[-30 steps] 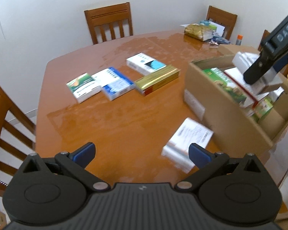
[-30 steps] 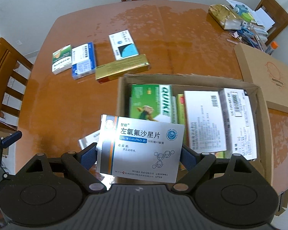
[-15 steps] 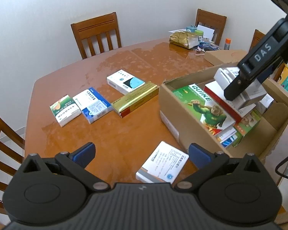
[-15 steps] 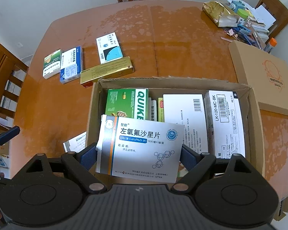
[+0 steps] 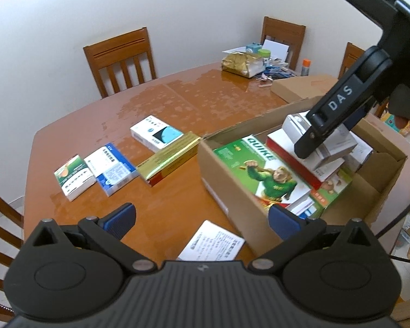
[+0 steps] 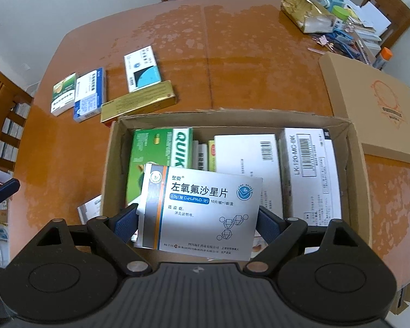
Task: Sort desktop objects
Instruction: 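Lower the white box upright into the cardboard box beside the QUIKE box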
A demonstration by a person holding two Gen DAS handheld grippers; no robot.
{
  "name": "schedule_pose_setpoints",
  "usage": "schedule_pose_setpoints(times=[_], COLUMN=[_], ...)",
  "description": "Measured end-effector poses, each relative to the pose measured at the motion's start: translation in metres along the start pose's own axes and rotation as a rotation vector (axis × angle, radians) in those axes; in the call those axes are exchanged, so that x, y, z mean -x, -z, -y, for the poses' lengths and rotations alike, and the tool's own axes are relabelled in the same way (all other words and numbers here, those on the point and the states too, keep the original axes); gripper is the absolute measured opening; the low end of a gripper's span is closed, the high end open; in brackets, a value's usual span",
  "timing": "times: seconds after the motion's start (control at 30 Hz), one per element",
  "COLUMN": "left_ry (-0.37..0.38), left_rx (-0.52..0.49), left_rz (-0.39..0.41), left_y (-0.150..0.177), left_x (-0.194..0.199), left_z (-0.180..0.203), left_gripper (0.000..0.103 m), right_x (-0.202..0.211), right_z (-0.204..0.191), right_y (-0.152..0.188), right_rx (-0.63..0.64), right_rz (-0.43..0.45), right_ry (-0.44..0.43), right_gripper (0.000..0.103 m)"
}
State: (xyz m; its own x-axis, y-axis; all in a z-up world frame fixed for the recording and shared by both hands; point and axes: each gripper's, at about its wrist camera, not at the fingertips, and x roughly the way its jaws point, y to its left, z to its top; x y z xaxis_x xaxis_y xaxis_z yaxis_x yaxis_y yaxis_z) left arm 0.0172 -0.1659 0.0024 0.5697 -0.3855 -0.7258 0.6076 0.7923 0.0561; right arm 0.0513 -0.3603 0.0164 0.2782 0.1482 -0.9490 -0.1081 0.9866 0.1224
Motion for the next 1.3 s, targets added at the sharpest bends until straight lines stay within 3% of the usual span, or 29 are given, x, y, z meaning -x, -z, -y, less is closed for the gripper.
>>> schedule_pose_setpoints(times=[0.37,0.6,1.3], left_ry=[0.041,0.059,0.025], left_rx=[0.06,0.041,0.078], left_rz=[0.017,-0.005,-0.028], left_y=[-0.014,-0.013,-0.013], left_x=[-0.003,-0.009,-0.014], left_z=[0.006,0.012,0.006], left_gripper=[0.103,0.103,0.103], right_x=[-0.005,-0.016,-0.039], right_z=[0.027,0.041,0.031], right_y=[-0.008,-0.021,-0.04], right_rx=[-0.048,-0.06,0.04], right_rz=[0.0,-0.019,-0.077], right_ry=[0.013,0.024,0.043], right_gripper=[0.091,0.091,0.091])
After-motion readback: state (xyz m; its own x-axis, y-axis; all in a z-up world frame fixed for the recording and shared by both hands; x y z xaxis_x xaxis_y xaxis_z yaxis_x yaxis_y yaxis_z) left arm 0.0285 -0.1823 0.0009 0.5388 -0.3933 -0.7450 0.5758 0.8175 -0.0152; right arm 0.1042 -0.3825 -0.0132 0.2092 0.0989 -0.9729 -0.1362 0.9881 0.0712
